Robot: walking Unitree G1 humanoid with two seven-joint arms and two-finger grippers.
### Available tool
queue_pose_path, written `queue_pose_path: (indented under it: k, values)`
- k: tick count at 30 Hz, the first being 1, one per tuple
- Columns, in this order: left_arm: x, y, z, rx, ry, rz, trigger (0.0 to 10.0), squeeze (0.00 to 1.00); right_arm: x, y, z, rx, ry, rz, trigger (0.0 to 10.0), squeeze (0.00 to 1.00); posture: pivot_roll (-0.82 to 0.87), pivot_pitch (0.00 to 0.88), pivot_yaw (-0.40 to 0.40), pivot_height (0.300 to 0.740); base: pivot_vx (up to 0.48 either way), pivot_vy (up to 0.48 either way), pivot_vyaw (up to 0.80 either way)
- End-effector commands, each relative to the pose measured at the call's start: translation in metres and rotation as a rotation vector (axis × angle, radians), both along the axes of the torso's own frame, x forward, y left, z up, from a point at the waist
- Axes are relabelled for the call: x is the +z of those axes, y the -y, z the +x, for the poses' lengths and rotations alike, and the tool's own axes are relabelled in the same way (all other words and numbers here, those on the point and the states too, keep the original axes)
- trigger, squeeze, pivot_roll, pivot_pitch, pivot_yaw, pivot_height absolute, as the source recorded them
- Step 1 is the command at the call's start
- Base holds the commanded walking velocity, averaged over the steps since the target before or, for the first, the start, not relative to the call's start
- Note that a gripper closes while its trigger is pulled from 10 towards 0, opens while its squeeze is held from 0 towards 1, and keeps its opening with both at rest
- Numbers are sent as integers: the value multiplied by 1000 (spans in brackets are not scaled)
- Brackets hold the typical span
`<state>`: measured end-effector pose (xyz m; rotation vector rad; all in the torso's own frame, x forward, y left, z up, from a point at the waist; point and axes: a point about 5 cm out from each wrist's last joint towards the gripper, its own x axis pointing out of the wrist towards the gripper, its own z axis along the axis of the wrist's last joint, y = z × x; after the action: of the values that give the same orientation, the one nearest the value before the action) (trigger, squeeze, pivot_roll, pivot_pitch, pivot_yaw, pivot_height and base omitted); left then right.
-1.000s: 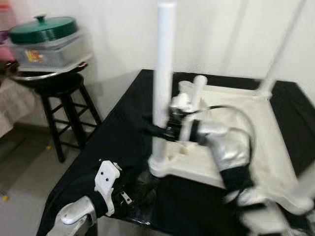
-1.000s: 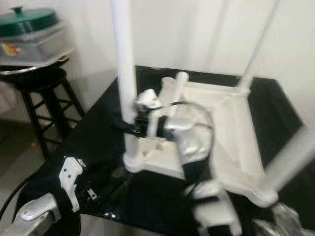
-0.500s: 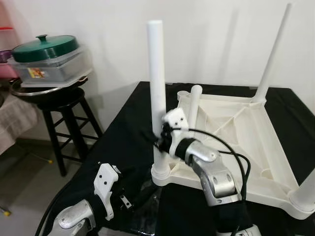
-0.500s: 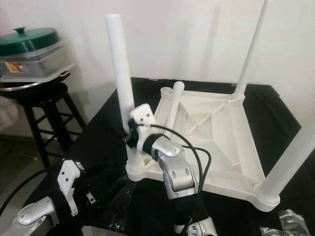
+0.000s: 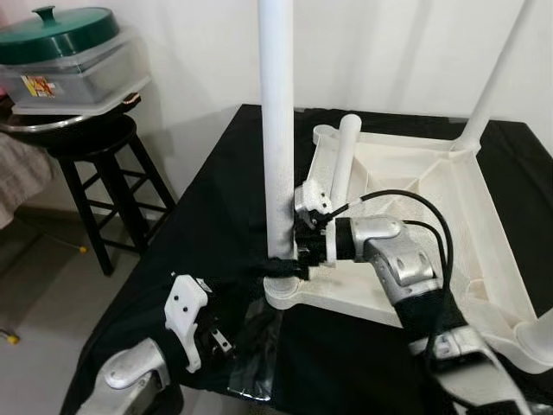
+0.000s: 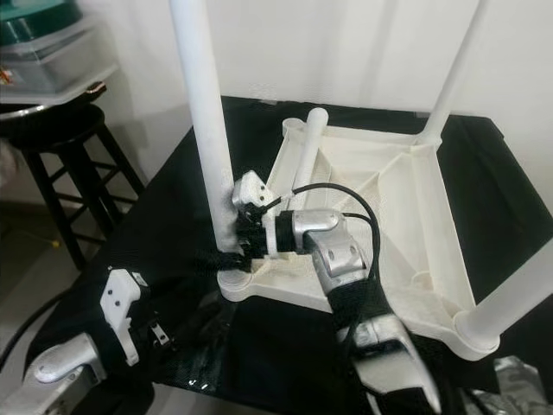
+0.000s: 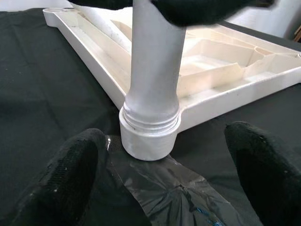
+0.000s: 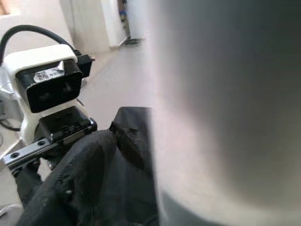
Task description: Building children table
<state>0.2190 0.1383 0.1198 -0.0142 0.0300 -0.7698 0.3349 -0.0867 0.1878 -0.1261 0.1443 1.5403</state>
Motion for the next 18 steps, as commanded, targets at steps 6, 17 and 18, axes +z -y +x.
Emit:
queue_pose_path:
  k: [6,17,18]
  values:
    - [-4,0,0,11,-5,16,10000,0,-2,-1,11,55,-33,-17,0,0,31,12,4,740,0,0,0]
    - [2,-3,-9,8,33,-39,10000,0,-54,25,-1,-344,-56,-123,0,0,13,43,1,740,0,0,0]
    - [2,-3,-9,8,33,-39,10000,0,-54,25,-1,-344,-56,-123,0,0,13,43,1,740,0,0,0]
